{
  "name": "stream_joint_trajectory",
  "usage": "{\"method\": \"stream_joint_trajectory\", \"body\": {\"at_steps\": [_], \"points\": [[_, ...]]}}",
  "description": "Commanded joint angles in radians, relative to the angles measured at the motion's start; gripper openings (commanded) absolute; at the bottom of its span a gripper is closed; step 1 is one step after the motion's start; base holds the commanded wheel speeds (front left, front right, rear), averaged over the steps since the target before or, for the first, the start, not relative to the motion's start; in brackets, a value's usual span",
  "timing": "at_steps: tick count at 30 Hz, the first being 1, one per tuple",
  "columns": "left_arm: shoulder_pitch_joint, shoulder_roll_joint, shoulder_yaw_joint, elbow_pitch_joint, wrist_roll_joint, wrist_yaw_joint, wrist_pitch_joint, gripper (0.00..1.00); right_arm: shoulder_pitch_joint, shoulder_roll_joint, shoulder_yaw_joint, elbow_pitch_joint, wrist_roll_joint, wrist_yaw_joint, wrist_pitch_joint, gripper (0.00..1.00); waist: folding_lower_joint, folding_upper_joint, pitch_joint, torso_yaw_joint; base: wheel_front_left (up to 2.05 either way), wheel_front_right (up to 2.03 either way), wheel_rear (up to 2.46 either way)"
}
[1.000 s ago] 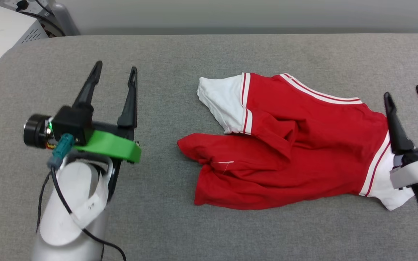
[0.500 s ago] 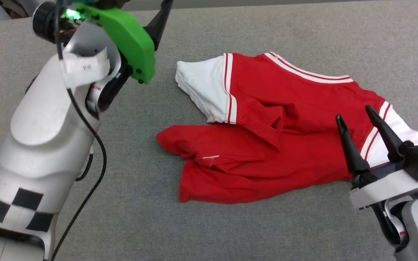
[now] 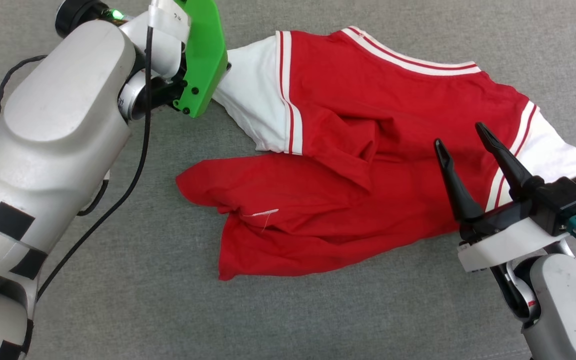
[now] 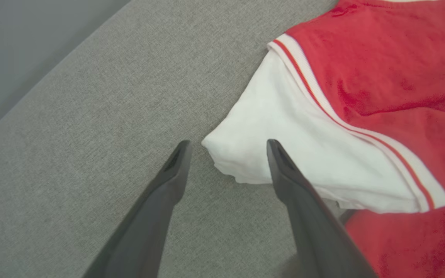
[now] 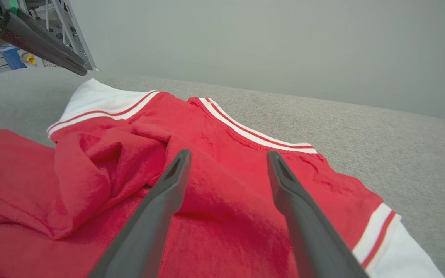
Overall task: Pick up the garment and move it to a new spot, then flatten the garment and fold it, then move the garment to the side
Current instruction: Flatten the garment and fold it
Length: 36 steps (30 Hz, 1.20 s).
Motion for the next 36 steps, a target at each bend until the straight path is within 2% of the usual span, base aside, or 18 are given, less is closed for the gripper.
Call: {"method": "stream_joint_trajectory", "body": {"at_steps": [1,5,10,11,13,19,25,30,36], "points": [[-0.022,0.011,-0.024,0.016,-0.012,-0.003,0.013,1.0,-0.022,0.007,0.005,-0.002,-0.01,-0.001,-0.008,1.0,0.0,0.0052,0.057,-0.043,0.0,0.0,0.0],[-0.032,0.028,-0.135,0.066,-0.012,-0.003,0.058,1.0,-0.043,0.019,0.016,0.008,-0.019,-0.001,-0.009,1.0,0.0,0.0052,0.086,-0.059,0.0,0.0,0.0],[-0.015,0.039,-0.234,0.087,-0.056,-0.003,0.066,1.0,-0.057,0.029,0.025,0.021,-0.023,-0.001,-0.01,1.0,0.0,0.0052,0.096,-0.066,0.0,0.0,0.0],[-0.013,0.043,-0.257,0.083,-0.068,-0.003,0.069,0.91,-0.057,0.03,0.024,0.021,-0.024,-0.001,-0.01,1.0,0.0,0.0052,0.094,-0.064,0.0,0.0,0.0],[-0.02,0.055,-0.282,0.075,-0.088,-0.003,0.049,0.0,-0.056,0.032,0.02,0.023,-0.025,-0.001,-0.01,1.0,0.0,0.0052,0.087,-0.058,0.0,0.0,0.0],[-0.06,0.095,-0.3,0.044,-0.161,-0.003,-0.103,0.0,-0.023,0.029,-0.014,0.024,-0.031,-0.001,-0.011,1.0,0.0,0.0052,0.014,0.01,0.0,0.0,0.0],[-0.084,0.182,-0.295,0.041,-0.179,-0.003,-0.156,0.0,-0.001,0.021,-0.034,0.01,-0.034,-0.001,-0.011,1.0,0.0,0.0052,-0.023,0.047,0.0,0.0,0.0],[-0.083,0.242,-0.285,0.094,-0.174,0.005,-0.181,0.0,-0.002,0.017,-0.033,-0.008,-0.039,-0.001,-0.011,1.0,0.0,0.0052,-0.016,0.046,0.0,0.0,0.0],[-0.029,0.26,-0.288,0.191,-0.172,0.036,-0.223,0.0,-0.005,0.015,-0.039,-0.022,-0.046,-0.001,-0.011,1.0,0.0,0.0052,0.008,0.015,0.0,0.0,0.0]]}}
